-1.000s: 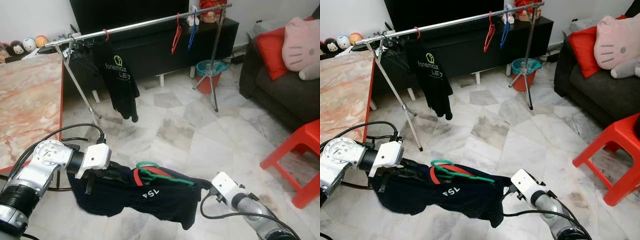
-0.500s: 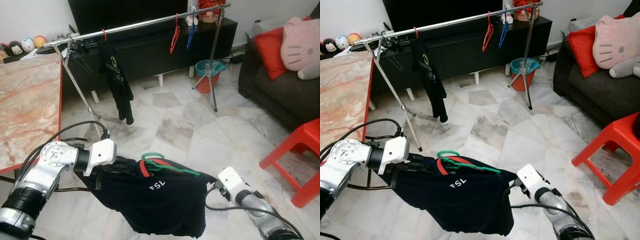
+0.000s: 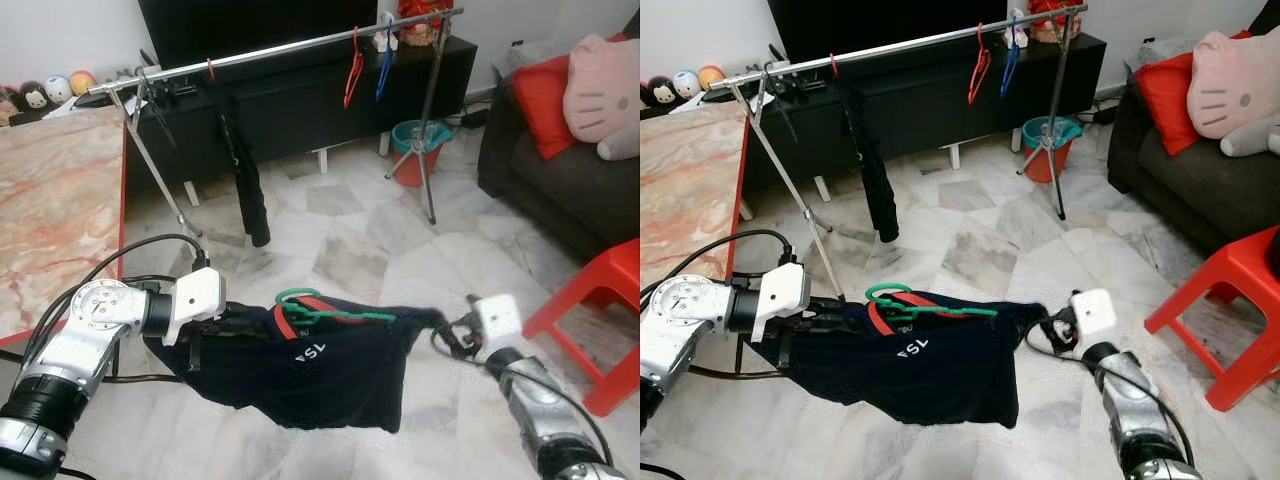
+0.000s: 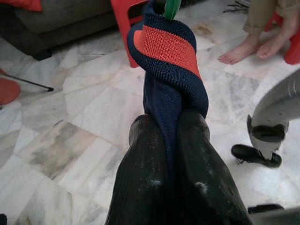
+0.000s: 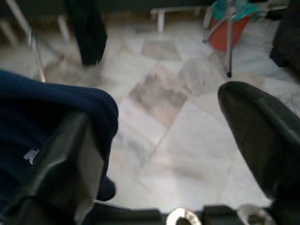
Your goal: Hang hanger
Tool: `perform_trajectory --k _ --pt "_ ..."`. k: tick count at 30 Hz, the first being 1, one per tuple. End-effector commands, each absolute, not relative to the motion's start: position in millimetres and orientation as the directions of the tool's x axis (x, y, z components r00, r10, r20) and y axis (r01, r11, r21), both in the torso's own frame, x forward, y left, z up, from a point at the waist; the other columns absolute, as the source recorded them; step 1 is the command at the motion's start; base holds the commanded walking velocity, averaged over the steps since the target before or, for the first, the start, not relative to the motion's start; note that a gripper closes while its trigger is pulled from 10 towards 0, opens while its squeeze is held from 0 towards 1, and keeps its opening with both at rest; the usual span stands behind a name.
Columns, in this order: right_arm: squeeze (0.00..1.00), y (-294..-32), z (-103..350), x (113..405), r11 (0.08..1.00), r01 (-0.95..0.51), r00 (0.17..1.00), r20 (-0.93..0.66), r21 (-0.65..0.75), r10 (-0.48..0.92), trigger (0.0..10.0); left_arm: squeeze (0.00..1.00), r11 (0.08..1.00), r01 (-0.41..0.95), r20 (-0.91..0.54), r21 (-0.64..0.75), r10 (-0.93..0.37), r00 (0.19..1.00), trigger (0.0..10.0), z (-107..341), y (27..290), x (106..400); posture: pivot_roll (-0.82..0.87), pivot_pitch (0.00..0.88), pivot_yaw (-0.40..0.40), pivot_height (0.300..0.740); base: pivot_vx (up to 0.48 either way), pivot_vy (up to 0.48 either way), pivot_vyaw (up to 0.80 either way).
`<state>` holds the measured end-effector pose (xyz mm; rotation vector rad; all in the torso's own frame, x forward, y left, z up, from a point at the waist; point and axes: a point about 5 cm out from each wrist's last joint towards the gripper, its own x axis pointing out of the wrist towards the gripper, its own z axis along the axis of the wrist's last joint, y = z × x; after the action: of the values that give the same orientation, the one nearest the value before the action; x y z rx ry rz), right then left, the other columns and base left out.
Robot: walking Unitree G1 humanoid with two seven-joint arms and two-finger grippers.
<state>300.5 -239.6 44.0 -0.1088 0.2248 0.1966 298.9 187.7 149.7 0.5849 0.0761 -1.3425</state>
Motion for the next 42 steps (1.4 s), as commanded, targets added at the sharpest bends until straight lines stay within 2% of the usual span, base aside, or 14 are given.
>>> perform_trajectory --k 1,8,9,11,12,17,22,24,26,28,29,33,39,42 --pt "1.00 -243.7 55.9 307.9 0.985 -0.171 0.971 -0.179 -0.039 0.161 10.0 0.00 0.163 0.916 -0.340 0.367 -0.893 0.295 10.0 155.8 189.1 302.6 0.04 0.000 0.054 0.740 0.000 0.000 0.00" --pt "1.00 -249.3 52.1 304.6 0.984 -0.169 0.964 -0.218 -0.055 0.154 10.0 0.00 0.246 0.908 -0.314 0.340 -0.880 0.356 10.0 155.6 183.6 308.7 0.04 0.000 0.053 0.740 0.000 0.000 0.00" --pt "0.11 -247.1 45.9 301.8 0.977 -0.195 0.949 -0.267 -0.089 0.165 10.0 0.00 0.282 0.902 -0.297 0.327 -0.876 0.381 10.0 155.5 182.4 311.3 0.04 0.000 0.053 0.740 0.000 0.000 0.00" --pt "0.11 -245.8 41.3 299.6 0.976 -0.201 0.941 -0.295 -0.087 0.168 10.0 0.00 0.299 0.899 -0.282 0.321 -0.875 0.392 10.0 155.9 180.6 312.2 0.03 0.000 0.053 0.740 0.000 0.000 0.00" --pt "1.00 -244.8 39.3 298.3 0.977 -0.201 0.939 -0.301 -0.077 0.169 10.0 0.00 0.300 0.900 -0.278 0.318 -0.878 0.390 10.0 156.3 179.3 311.8 0.03 0.000 0.052 0.740 0.000 0.000 0.00" --pt "1.00 -244.7 33.3 294.1 0.966 -0.218 0.927 -0.339 -0.140 0.160 10.0 0.00 0.260 0.909 -0.283 0.325 -0.891 0.356 10.0 160.1 178.7 307.6 0.04 0.000 0.052 0.740 0.000 0.000 0.00" --pt "1.00 -241.8 29.7 291.6 0.941 -0.282 0.905 -0.378 -0.189 0.196 10.0 0.00 0.290 0.889 -0.296 0.355 -0.867 0.401 10.0 164.7 183.8 313.6 0.04 0.000 0.051 0.740 0.000 0.000 0.00" --pt "1.00 -241.2 29.3 291.4 0.933 -0.299 0.899 -0.388 -0.202 0.204 10.0 0.00 0.260 0.882 -0.333 0.393 -0.854 0.400 10.0 163.7 184.6 313.8 0.04 0.000 0.049 0.740 0.000 0.000 0.00" --pt "1.00 -242.1 30.0 291.9 0.931 -0.300 0.898 -0.390 -0.210 0.201 10.0 0.00 0.169 0.883 -0.404 0.437 -0.840 0.361 10.0 159.0 184.6 309.1 0.04 0.000 0.049 0.740 0.000 0.000 0.00" --pt "1.00 -242.4 30.8 292.6 0.923 -0.308 0.897 -0.393 -0.229 0.202 10.0 0.00 0.143 0.883 -0.426 0.447 -0.834 0.351 10.0 156.8 184.2 307.3 0.04 0.000 0.051 0.740 0.000 0.000 0.00" --pt "0.00 -242.0 31.5 293.3 0.915 -0.318 0.895 -0.396 -0.247 0.204 10.0 0.00 0.135 0.882 -0.435 0.452 -0.830 0.350 10.0 155.1 183.6 306.6 0.04 0.000 0.051 0.740 0.000 0.000 0.00" --pt "0.00 -238.0 35.6 297.7 0.920 -0.309 0.906 -0.370 -0.240 0.207 10.0 0.00 0.163 0.881 -0.418 0.445 -0.832 0.365 10.0 153.4 178.0 307.0 0.04 0.000 0.051 0.740 0.000 0.000 0.00" --pt "0.00 -240.2 59.2 314.2 0.981 -0.163 0.966 -0.217 -0.103 0.138 10.0 0.00 0.145 0.887 -0.438 0.439 -0.827 0.352 10.0 144.5 175.1 302.7 0.04 0.000 0.057 0.740 0.000 0.000 0.00" --pt "0.00 -240.6 67.1 319.2 0.986 -0.151 0.974 -0.181 -0.066 0.137 10.0 0.00 0.131 0.888 -0.453 0.442 -0.821 0.347 10.0 142.4 174.9 302.2 0.04 0.000 0.058 0.740 0.000 0.000 0.00"
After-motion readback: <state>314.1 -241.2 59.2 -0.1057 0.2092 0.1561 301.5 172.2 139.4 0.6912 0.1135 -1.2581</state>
